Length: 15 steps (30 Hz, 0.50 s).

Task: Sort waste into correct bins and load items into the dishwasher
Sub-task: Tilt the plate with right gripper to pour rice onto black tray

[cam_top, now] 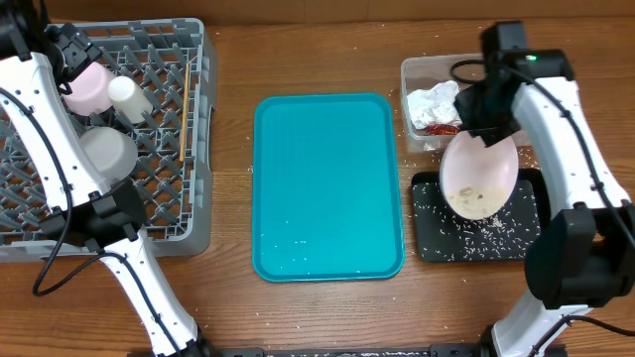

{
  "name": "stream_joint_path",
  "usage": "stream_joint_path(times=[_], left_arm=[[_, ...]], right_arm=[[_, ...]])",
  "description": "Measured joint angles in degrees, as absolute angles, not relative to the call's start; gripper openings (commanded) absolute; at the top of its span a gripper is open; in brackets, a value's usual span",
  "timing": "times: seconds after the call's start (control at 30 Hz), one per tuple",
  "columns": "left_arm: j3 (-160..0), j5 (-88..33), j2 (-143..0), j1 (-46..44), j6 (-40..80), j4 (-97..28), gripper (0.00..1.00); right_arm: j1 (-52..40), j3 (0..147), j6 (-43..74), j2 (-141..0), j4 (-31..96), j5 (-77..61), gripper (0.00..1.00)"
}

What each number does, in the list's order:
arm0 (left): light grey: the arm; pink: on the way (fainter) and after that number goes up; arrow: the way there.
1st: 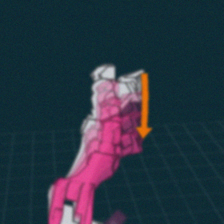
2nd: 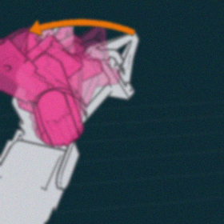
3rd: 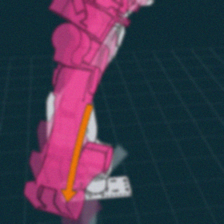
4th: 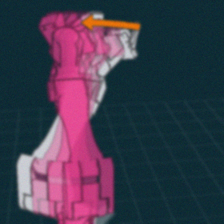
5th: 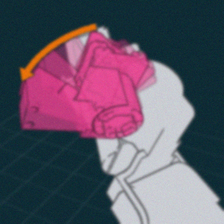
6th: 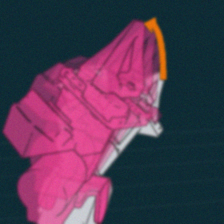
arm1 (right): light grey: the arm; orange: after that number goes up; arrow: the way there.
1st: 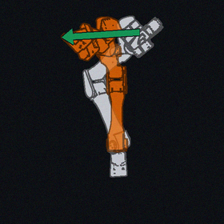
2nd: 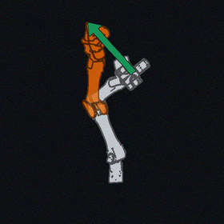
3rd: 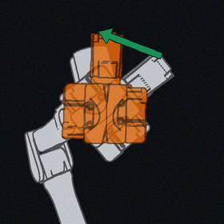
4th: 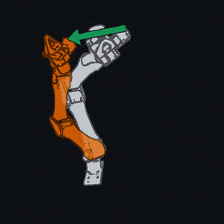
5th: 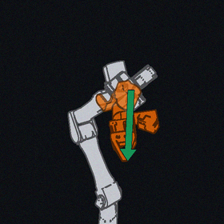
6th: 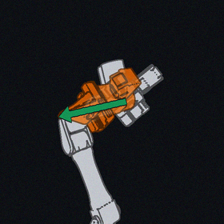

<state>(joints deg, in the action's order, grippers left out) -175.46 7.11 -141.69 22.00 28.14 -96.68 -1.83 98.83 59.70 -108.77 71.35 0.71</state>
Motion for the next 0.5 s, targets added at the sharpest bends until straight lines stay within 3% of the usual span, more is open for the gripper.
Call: stream_joint_path(times=[0.5], left_arm=[[-175.5,7.1,-141.7,22.0,28.1,-96.7,1.00]], right_arm=[[4.0,94.9,54.4,-103.4,71.3,-8.4,0.03]])
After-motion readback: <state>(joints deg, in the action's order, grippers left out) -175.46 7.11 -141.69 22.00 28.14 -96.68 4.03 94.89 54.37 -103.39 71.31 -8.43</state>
